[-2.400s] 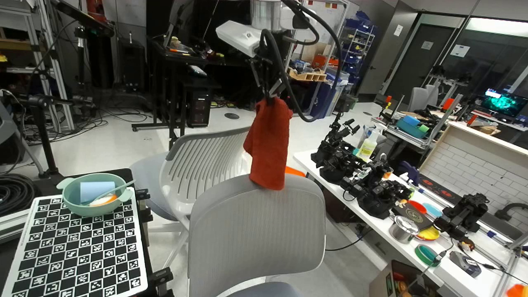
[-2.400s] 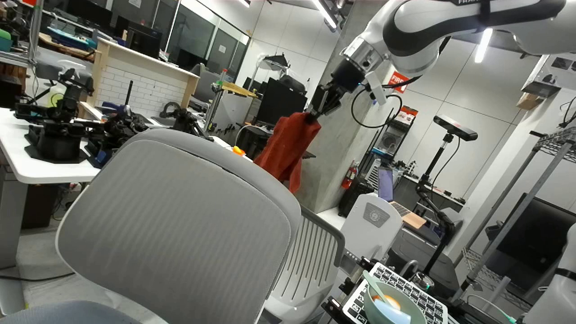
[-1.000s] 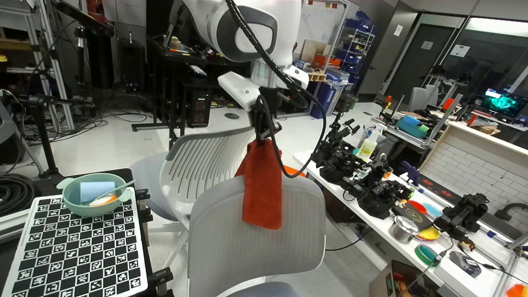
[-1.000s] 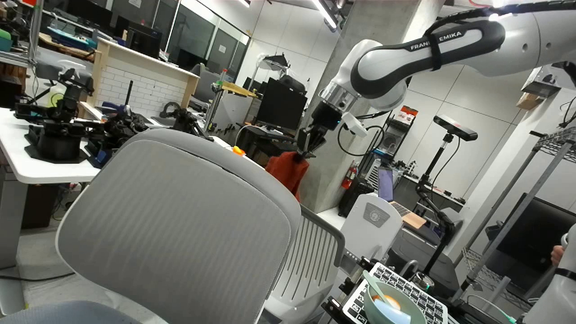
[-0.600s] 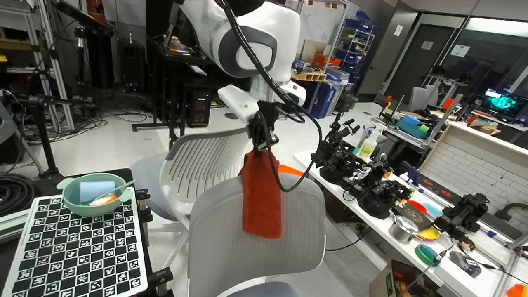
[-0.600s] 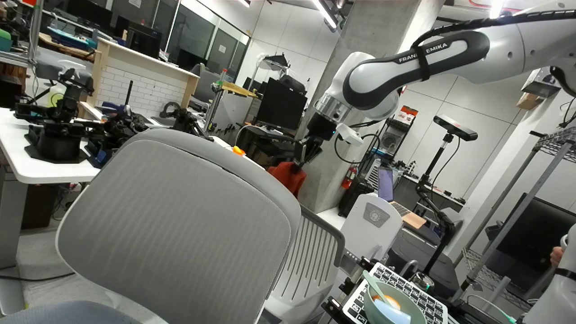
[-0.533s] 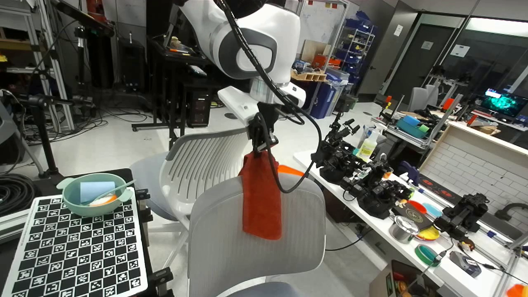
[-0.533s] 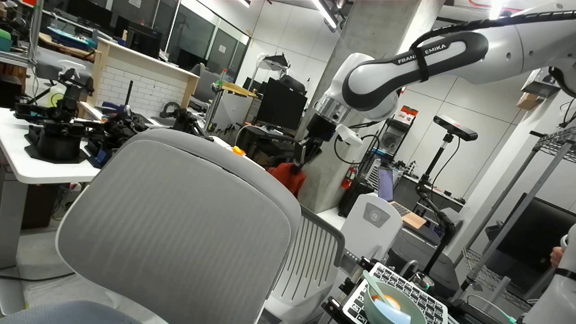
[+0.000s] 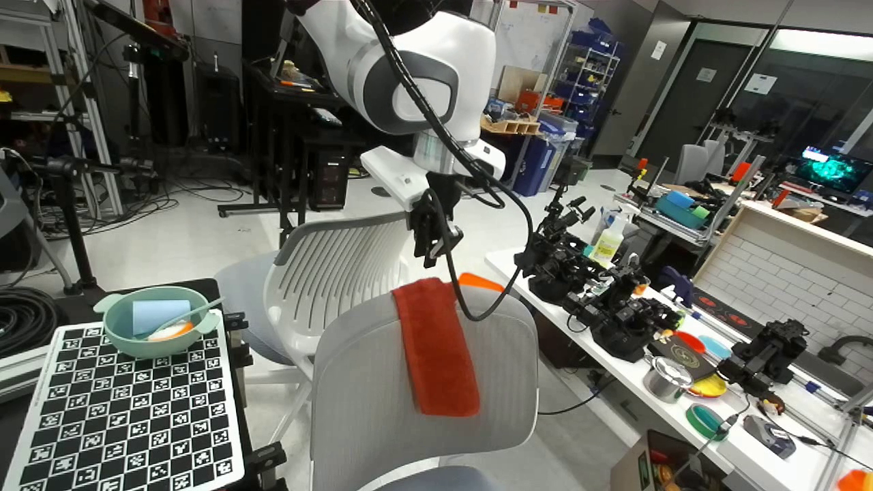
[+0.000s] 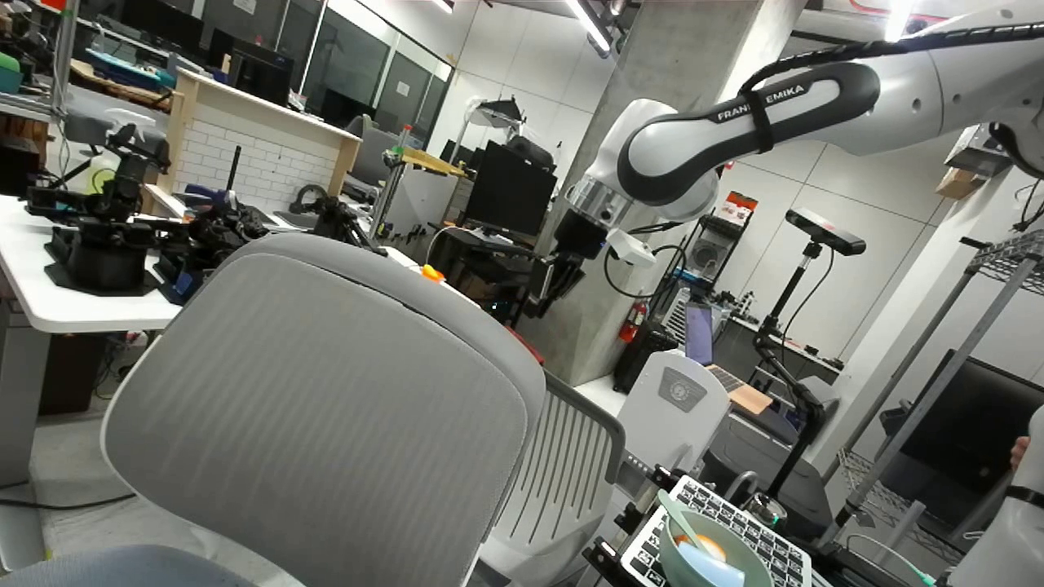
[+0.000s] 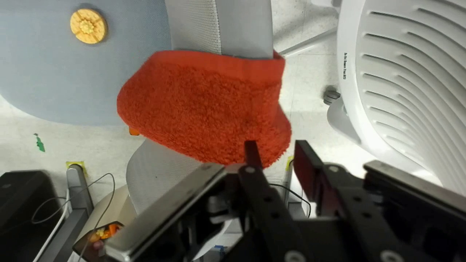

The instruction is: Shift the towel to the chair on the left, then back to the one on the right

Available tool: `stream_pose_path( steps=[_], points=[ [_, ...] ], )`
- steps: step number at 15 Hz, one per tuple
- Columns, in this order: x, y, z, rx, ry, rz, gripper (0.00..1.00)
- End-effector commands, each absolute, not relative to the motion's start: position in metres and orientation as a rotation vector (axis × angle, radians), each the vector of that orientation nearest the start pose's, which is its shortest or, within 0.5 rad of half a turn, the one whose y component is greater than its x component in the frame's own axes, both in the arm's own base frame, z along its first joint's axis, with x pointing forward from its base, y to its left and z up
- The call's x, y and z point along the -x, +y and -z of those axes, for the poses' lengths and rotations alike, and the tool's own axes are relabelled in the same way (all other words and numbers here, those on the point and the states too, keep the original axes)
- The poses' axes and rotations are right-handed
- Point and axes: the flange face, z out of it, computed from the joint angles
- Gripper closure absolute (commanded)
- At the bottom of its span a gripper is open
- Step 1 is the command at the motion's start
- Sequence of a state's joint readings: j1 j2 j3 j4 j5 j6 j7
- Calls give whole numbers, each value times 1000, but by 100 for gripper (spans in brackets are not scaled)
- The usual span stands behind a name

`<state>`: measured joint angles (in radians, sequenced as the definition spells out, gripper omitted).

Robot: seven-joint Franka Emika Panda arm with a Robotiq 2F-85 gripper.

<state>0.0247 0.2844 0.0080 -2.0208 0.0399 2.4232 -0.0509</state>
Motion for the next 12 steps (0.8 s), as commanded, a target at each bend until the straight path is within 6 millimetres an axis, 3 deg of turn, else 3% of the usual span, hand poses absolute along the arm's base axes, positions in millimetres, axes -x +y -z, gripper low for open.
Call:
stream_pose_path(
  steps=[1, 3, 4, 5, 8, 12],
  points=[
    [-604, 16, -346, 3107, -93, 257, 37],
    [-593, 20, -370, 3090, -73, 303, 22],
    [-607, 20, -343, 3101, -84, 240, 16],
    [-606, 20, -351, 3100, -85, 254, 32],
    [-607, 20, -345, 3101, -85, 238, 15],
    [-607, 21, -340, 3102, -85, 226, 15]
  ],
)
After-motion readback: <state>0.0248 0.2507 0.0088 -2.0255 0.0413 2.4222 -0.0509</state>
